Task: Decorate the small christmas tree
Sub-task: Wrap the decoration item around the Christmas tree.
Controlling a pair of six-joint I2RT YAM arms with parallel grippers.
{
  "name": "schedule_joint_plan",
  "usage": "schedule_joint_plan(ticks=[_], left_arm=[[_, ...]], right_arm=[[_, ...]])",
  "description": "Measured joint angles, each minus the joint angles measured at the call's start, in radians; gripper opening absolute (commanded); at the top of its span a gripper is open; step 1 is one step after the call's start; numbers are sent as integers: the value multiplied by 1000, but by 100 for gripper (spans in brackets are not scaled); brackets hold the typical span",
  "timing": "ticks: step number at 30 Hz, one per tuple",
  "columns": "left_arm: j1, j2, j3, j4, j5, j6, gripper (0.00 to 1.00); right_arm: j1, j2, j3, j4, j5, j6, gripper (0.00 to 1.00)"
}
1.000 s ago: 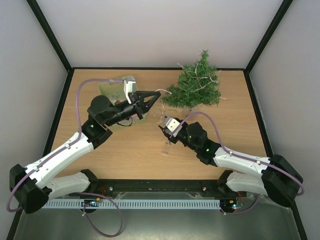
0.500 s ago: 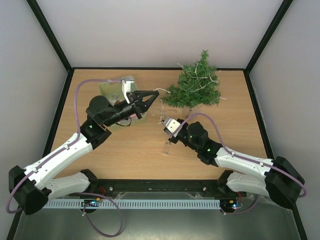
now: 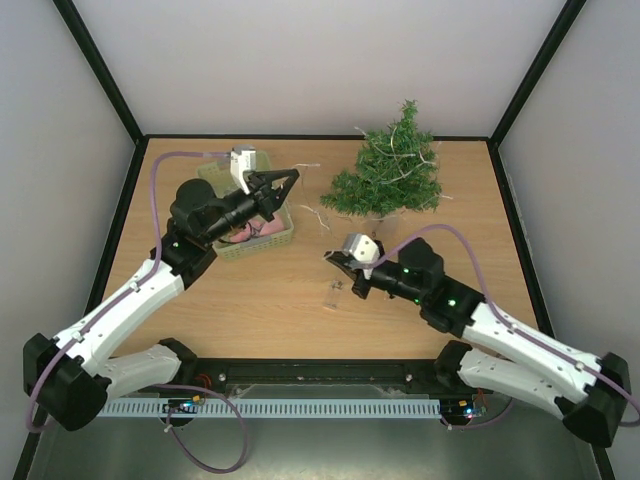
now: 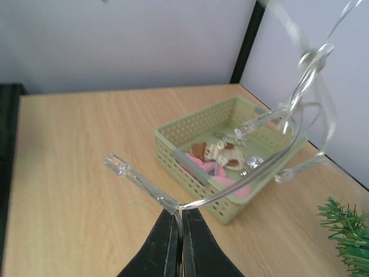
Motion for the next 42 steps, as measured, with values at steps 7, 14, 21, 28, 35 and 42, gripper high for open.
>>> schedule_joint_plan(ticks=[7, 14, 21, 28, 35, 42], left_arm=[[66, 11, -26, -26, 0, -52, 7], [98, 17, -31, -65, 1, -89, 36], [105, -18, -49, -165, 35, 1, 55], [105, -102, -96, -192, 204, 223, 52], [25, -121, -154, -188, 423, 451, 53], [-68, -110, -160, -262, 388, 625, 53]], right_arm=[[0, -200, 15, -92, -79, 125, 2], [0, -103, 200, -184, -46, 233, 2], [0, -14, 364, -238, -29, 324, 2], [0, -12, 380, -276, -31, 369, 2], [0, -13, 388, -280, -45, 388, 2], [0, -14, 388, -280, -57, 400, 2]])
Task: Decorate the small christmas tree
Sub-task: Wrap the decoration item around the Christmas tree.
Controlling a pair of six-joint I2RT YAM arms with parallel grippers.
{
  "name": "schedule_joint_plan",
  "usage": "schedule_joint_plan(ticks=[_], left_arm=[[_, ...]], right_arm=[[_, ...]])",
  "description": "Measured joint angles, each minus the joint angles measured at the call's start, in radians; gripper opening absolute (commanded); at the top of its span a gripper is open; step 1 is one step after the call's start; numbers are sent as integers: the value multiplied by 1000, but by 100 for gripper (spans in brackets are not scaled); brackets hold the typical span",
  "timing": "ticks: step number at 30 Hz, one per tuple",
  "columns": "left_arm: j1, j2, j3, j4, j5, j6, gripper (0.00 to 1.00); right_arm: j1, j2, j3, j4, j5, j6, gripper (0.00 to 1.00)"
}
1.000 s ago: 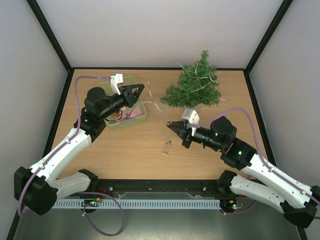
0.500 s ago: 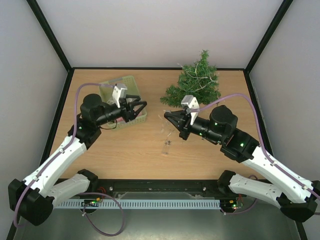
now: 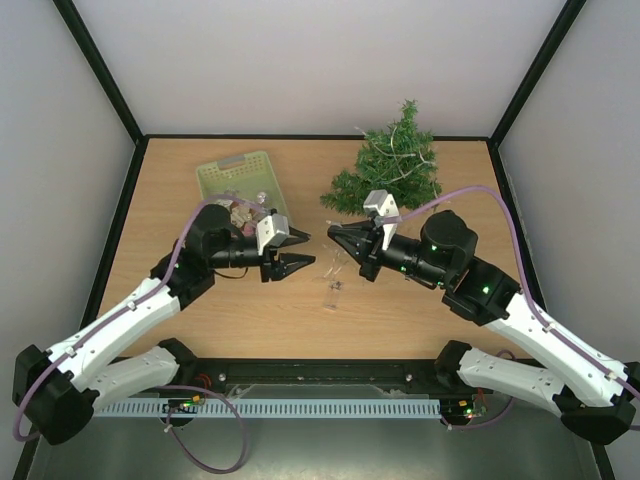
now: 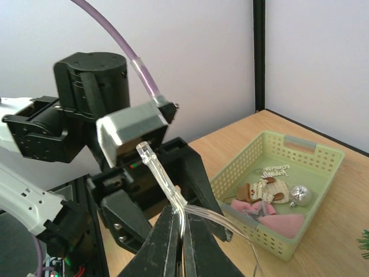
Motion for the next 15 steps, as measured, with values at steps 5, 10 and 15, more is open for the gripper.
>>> schedule_joint_plan(ticks=[5, 10, 15], left_arm=[[-10, 12, 0, -52, -45, 67, 53], [-10, -14, 27, -156, -24, 222, 53], [-11, 19, 153, -269, -35, 384, 51]], right_arm=[[0, -13, 3, -17, -35, -10, 2], [0, -44, 6, -79, -90, -53, 2], [0, -53, 12, -114, -148, -85, 2]])
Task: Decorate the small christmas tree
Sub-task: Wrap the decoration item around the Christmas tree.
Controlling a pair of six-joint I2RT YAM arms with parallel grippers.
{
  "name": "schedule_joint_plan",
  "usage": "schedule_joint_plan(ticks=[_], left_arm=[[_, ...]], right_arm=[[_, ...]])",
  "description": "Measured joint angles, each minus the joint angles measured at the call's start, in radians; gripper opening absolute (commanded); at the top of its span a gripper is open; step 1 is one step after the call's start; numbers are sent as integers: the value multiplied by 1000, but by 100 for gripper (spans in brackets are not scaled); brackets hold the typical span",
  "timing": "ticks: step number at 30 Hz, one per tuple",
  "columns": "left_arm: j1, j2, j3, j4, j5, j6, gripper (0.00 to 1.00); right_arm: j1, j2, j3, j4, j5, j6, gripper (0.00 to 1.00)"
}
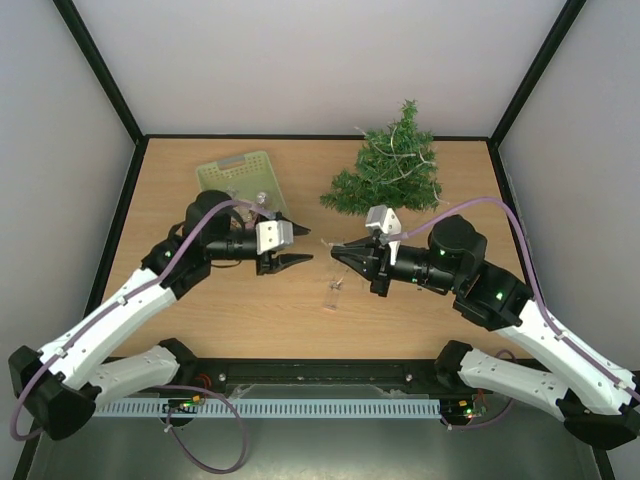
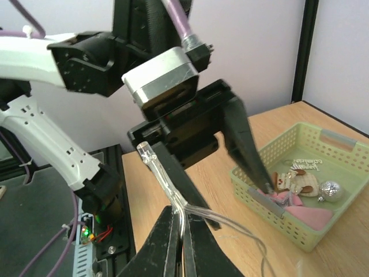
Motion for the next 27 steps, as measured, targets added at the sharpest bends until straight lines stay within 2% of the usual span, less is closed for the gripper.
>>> schedule_joint_plan(ticks=[4, 9, 22, 27], left_arm=[[0, 74, 84, -67, 31, 116, 49], [0, 156, 95, -115, 83, 200, 47], [-9, 283, 94, -35, 166, 193, 46], [-29, 298, 69, 44, 180, 167, 49]], right_arm=[[0, 13, 22, -18, -26, -15, 2], [0, 14, 33, -18, -52, -24, 2], [0, 14, 35, -13, -68, -27, 2], [0, 10, 34, -12, -68, -30, 2]])
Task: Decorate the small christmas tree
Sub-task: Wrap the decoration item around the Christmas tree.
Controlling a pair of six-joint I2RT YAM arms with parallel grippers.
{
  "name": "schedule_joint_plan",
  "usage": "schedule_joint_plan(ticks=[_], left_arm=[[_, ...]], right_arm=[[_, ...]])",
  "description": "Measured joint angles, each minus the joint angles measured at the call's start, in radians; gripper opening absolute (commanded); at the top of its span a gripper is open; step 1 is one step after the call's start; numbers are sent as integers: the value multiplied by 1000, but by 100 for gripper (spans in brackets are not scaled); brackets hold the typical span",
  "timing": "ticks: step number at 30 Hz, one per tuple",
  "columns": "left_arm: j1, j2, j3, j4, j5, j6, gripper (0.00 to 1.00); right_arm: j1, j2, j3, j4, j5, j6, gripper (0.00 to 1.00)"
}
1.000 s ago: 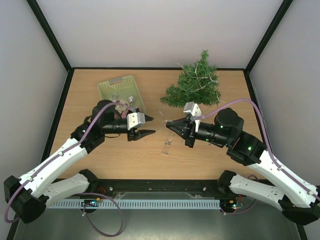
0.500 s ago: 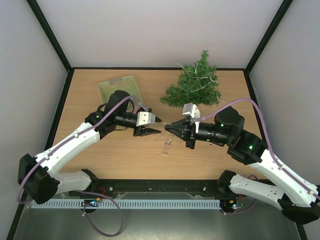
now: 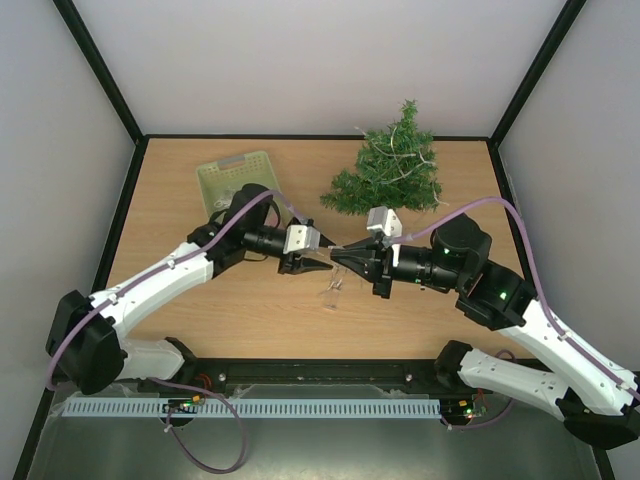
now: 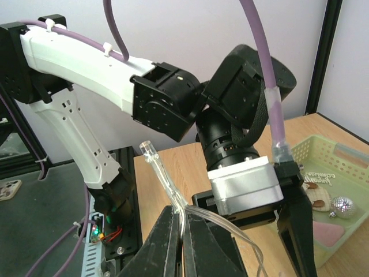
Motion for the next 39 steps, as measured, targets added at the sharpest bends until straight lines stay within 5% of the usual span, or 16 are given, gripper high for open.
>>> schedule_joint_plan(ticks=[5, 12, 27, 39], left_arm=[[-8, 14, -32, 48, 25, -23, 45], [-14, 50, -32, 58, 29, -24, 3], [46, -87, -140, 211, -30, -137, 2], [77, -120, -162, 304, -59, -231, 2]], right_arm=[[0, -8, 0, 2, 0, 0, 2], [0, -26, -10, 19, 3, 6, 2], [0, -60, 19, -187, 348, 177, 2], [0, -102, 9, -334, 834, 386, 2]])
